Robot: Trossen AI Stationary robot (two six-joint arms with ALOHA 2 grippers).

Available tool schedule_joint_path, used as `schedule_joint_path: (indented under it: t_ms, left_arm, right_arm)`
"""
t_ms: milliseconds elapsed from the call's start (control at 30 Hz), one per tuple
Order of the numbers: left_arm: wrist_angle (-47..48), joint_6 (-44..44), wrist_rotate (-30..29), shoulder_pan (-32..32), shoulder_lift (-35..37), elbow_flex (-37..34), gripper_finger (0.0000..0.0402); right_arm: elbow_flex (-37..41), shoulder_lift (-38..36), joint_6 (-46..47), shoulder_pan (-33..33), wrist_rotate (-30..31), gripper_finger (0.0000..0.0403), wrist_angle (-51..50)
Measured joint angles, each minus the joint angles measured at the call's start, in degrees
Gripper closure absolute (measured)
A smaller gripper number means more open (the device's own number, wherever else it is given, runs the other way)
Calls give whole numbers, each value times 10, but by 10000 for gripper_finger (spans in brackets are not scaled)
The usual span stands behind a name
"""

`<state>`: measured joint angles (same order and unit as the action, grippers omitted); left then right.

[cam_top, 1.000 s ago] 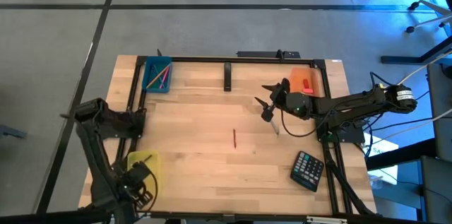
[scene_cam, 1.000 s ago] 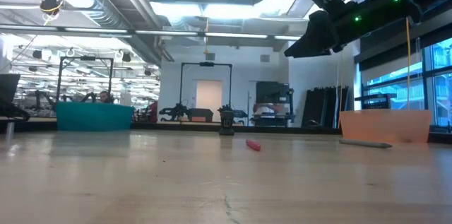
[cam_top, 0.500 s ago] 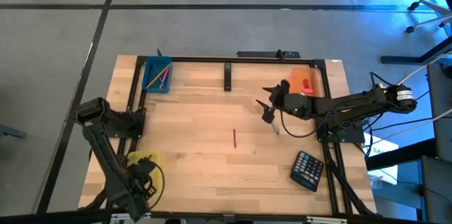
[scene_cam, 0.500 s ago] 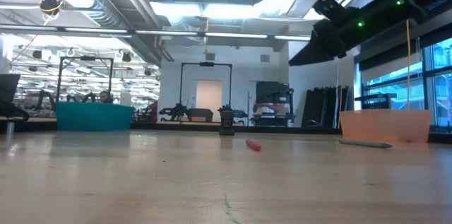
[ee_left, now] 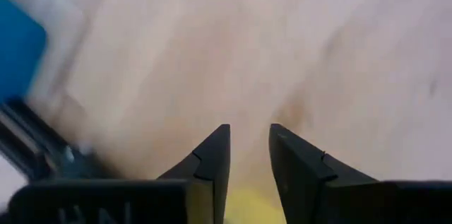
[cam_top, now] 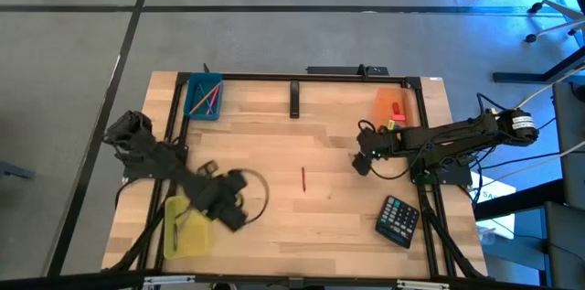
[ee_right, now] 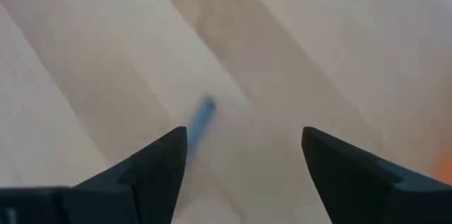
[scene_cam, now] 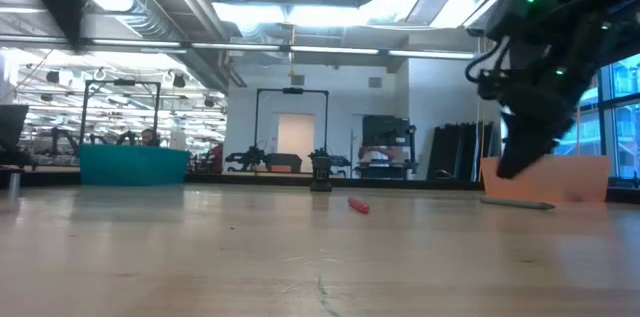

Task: Sort crayons/erasers/pens/pencils in bins
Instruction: Put the gray crayon into the yellow bin

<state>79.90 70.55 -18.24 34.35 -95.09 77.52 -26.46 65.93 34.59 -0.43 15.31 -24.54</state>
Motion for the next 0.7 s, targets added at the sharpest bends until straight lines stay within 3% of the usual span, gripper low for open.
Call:
schedule_joint_path:
  t_ms: [233,333,500,700]
  left_arm:
    - [-1,-106,-64,-99,0,36,310]
    - [9,-154,-67,-117,0,45,310]
    - [105,-137,-121,-103,4,94,310]
    - [100,-116,-191,-77,60,118,310]
  right_arm:
    - [0,0,27,15,-33,122,1]
    - [0,15,42,15,-5,122,4]
    - [0,69,43,20,-39,122,30]
    - [-3,121,39,41,-11,139,80]
